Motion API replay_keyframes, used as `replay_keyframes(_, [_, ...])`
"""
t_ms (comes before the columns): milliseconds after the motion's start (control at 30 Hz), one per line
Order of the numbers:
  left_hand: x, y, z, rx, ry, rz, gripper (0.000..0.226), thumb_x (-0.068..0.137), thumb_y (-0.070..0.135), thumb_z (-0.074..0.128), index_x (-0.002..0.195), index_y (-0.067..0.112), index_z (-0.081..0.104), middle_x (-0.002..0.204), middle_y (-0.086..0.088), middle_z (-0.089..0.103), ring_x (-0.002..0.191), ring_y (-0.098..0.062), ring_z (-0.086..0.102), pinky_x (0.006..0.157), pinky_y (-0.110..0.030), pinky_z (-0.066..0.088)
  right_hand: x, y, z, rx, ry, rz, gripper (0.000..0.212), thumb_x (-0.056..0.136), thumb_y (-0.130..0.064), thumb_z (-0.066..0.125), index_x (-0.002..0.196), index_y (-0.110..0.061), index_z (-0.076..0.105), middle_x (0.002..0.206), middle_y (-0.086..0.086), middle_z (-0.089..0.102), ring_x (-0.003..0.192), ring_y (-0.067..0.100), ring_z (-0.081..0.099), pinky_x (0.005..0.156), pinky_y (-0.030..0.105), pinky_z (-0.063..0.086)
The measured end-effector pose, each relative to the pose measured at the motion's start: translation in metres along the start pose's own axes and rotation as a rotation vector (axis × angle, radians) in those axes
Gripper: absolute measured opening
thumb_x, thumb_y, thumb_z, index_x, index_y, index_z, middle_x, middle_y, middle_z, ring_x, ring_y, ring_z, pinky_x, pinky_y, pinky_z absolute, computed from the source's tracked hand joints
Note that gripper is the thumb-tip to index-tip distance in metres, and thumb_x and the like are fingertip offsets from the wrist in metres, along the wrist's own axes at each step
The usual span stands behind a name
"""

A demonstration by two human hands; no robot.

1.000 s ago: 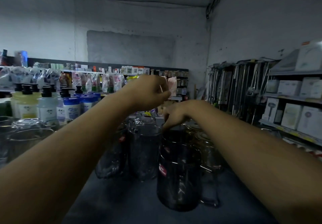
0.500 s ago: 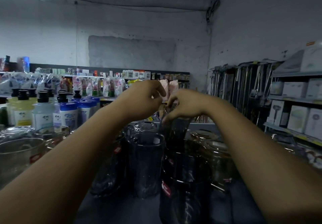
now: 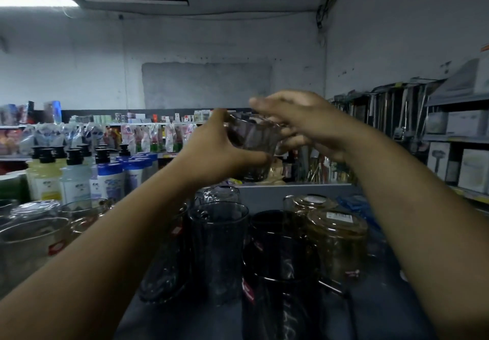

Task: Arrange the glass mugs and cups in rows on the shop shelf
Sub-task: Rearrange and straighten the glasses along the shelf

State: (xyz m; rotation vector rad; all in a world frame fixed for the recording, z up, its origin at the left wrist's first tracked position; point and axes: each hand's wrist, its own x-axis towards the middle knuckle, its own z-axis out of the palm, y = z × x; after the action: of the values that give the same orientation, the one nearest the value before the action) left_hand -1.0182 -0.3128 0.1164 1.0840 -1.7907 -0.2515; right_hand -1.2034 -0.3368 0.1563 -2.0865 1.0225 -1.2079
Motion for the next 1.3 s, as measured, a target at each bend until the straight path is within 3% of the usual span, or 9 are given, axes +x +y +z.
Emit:
replay_keyframes(100, [-0.001,-0.009,-0.017,-0.208,0.084,-0.115,0.068,0.065,0.030,0.093,0.116,0.023,0.047,0.111,-0.003,0.067,0.091,-0.014,0.072,0.077,-0.032,0.062,0.006,0.016,-0.004,0.393,-0.040,0.171,0.068,0.089,-0.057,0.066,0.139,-0.014,0.051,0.119,0.020,0.070,0.099,0.038,0.074,0.085,0.051,0.061])
replay_keyframes(233, [-0.001,-0.010,-0.025,-0.483,0.166,-0.140,0.075,0.064,0.023,0.091,0.124,0.018,0.048,0.124,-0.013,0.063,0.104,-0.029,0.071,0.085,-0.045,0.062,0.013,0.034,0.018,0.749,-0.383,0.344,0.077,0.090,-0.060,0.064,0.141,-0.005,0.047,0.138,0.036,0.054,0.124,0.056,0.055,0.099,0.064,0.050])
replay_keyframes(333, [-0.003,-0.008,-0.026,-0.597,0.164,-0.126,0.077,0.065,0.026,0.092,0.130,0.015,0.051,0.124,-0.011,0.067,0.106,-0.028,0.072,0.093,-0.045,0.058,0.015,0.029,0.041,1.018,-0.465,0.254,0.068,0.094,-0.051,0.063,0.143,-0.005,0.051,0.137,0.035,0.056,0.121,0.054,0.059,0.100,0.064,0.049])
replay_keyframes(433, [-0.005,-0.008,-0.030,-0.441,0.141,-0.119,0.075,0.066,0.036,0.089,0.131,0.021,0.054,0.118,0.003,0.071,0.107,-0.014,0.071,0.093,-0.035,0.055,0.016,0.019,0.046,1.149,-0.331,0.186,0.061,0.091,-0.042,0.071,0.139,-0.006,0.057,0.138,0.027,0.059,0.120,0.045,0.063,0.084,0.054,0.058])
replay_keyframes(633, [-0.007,-0.009,-0.028,-0.287,-0.025,-0.130,0.070,0.067,0.031,0.085,0.130,0.021,0.055,0.116,0.002,0.069,0.093,-0.012,0.074,0.075,-0.026,0.061,0.007,0.019,0.020,0.417,-0.040,-0.013,0.046,0.076,-0.040,0.078,0.111,-0.012,0.072,0.106,0.014,0.077,0.092,0.030,0.076,0.071,0.043,0.061])
replay_keyframes(800, [-0.007,-0.012,-0.023,-0.247,-0.016,-0.112,0.051,0.073,0.021,0.087,0.118,0.012,0.066,0.112,0.000,0.072,0.088,-0.009,0.074,0.065,-0.015,0.056,0.005,0.021,0.014,0.293,-0.092,-0.091,0.057,0.071,-0.038,0.079,0.123,-0.020,0.065,0.116,0.005,0.074,0.099,0.016,0.075,0.080,0.034,0.062])
replay_keyframes(1033, [-0.004,-0.027,-0.022,0.453,-0.226,-0.051,0.070,0.076,0.082,0.053,0.107,0.021,0.071,0.096,0.002,0.073,0.083,-0.013,0.070,0.075,-0.034,0.057,0.007,0.020,-0.005,-0.135,0.073,-0.049,0.066,0.067,-0.051,0.085,0.125,-0.023,0.067,0.113,-0.003,0.069,0.093,0.011,0.070,0.078,0.030,0.061])
replay_keyframes(1167, [-0.001,-0.038,-0.022,0.655,-0.313,-0.018,0.061,0.095,0.062,0.045,0.085,0.010,0.075,0.072,-0.008,0.069,0.065,-0.018,0.066,0.058,-0.025,0.047,0.016,0.033,-0.002,-0.450,0.020,-0.006,0.076,0.067,-0.060,0.083,0.127,-0.017,0.067,0.116,-0.001,0.067,0.099,0.017,0.064,0.086,0.036,0.056])
replay_keyframes(1300, [-0.001,-0.040,-0.021,0.656,-0.353,-0.011,0.049,0.100,0.049,0.048,0.088,0.011,0.076,0.072,-0.005,0.069,0.064,-0.016,0.065,0.058,-0.024,0.045,0.030,0.047,0.018,-0.641,-0.151,0.045,0.059,0.072,-0.059,0.082,0.111,-0.015,0.074,0.109,0.002,0.070,0.095,0.019,0.068,0.064,0.025,0.053])
